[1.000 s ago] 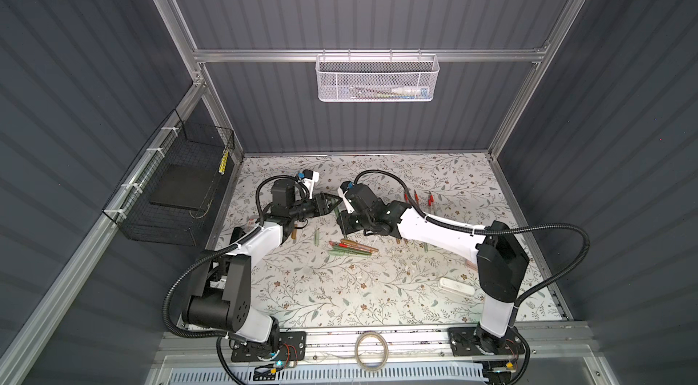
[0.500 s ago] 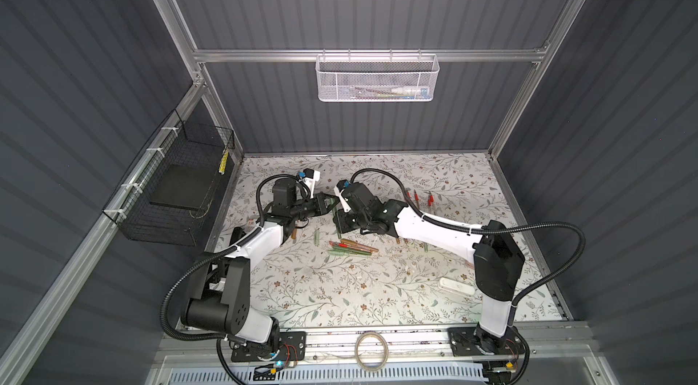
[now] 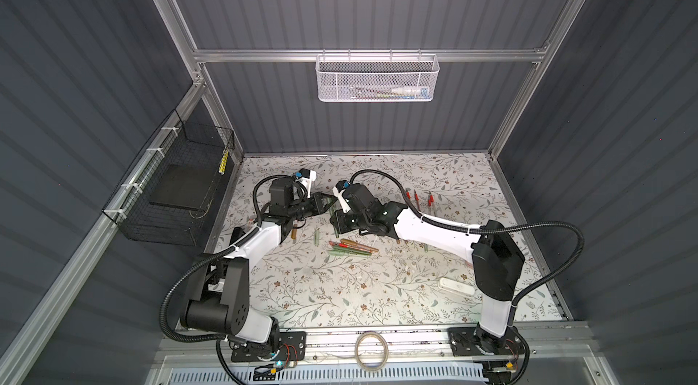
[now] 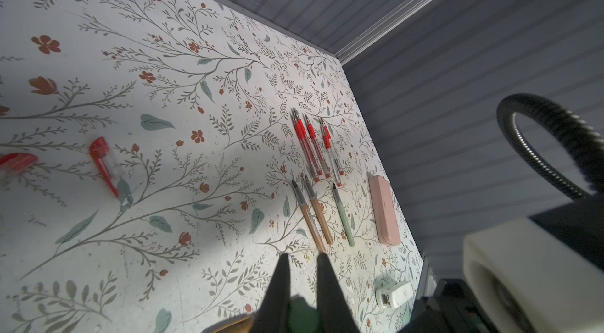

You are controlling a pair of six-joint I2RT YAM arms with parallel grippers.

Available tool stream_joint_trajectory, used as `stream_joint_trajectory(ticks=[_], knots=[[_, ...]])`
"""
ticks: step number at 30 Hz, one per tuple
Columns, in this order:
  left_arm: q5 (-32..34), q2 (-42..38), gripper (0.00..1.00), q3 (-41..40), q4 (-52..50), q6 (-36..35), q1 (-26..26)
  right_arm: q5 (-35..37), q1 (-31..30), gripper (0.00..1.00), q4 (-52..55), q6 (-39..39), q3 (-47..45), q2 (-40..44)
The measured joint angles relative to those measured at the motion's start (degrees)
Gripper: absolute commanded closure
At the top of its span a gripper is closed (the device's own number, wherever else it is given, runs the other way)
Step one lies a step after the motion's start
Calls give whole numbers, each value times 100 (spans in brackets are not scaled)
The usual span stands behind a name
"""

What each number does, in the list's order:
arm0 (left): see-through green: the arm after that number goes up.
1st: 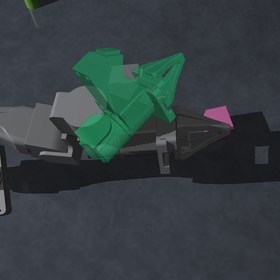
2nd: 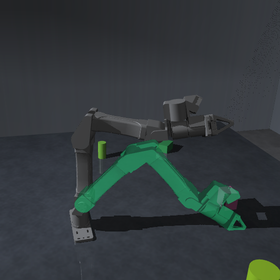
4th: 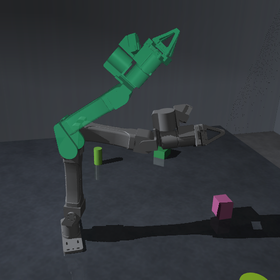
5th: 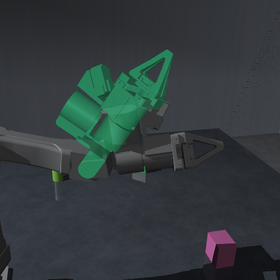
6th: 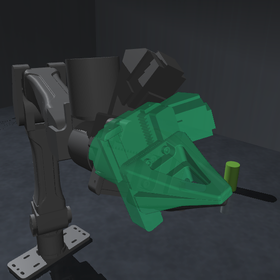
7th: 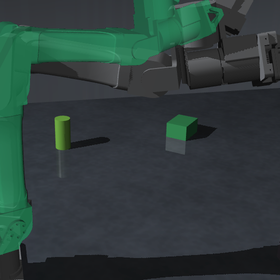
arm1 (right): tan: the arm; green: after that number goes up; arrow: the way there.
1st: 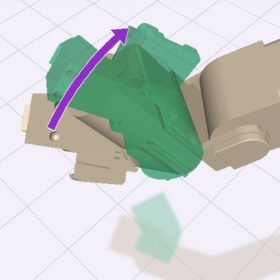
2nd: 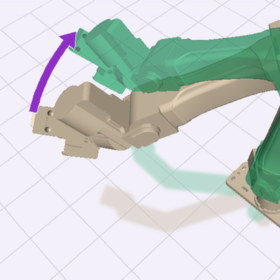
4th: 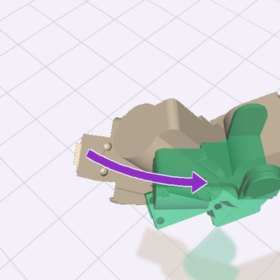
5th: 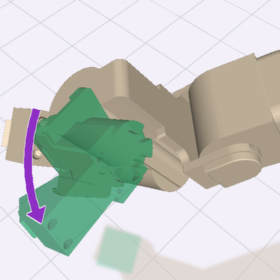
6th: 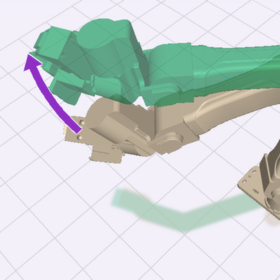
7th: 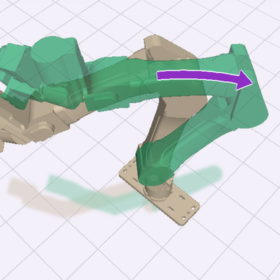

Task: Remove pen caps from pens
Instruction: Open the pen cap on the pen.

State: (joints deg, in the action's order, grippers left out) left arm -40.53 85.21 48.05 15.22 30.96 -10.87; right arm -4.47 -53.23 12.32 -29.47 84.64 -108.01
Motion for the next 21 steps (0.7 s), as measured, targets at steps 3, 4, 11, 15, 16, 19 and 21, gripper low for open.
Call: stream_joint_trajectory(ticks=[3, 4, 11, 15, 16, 19, 21], knots=[[9, 0, 100, 0, 0, 37, 11, -48, 4, 75, -22, -9, 0, -17], [9, 0, 100, 0, 4, 46, 11, -57, 4, 76, -50, -13, -4, -24], [9, 0, 100, 0, 4, 149, 11, -127, 44, 81, -87, -24, -7, -42], [11, 0, 100, 2, 24, 238, 22, -177, 76, 79, -125, -26, 0, -92], [11, 0, 100, 2, 22, 275, 22, -188, 81, 78, -138, -20, 2, -111], [7, 0, 100, 2, 59, 435, 22, -199, 81, 77, -168, -15, 0, -155], [7, 2, 100, 2, 111, 555, 22, -223, 81, 79, -203, -17, 2, -203]])
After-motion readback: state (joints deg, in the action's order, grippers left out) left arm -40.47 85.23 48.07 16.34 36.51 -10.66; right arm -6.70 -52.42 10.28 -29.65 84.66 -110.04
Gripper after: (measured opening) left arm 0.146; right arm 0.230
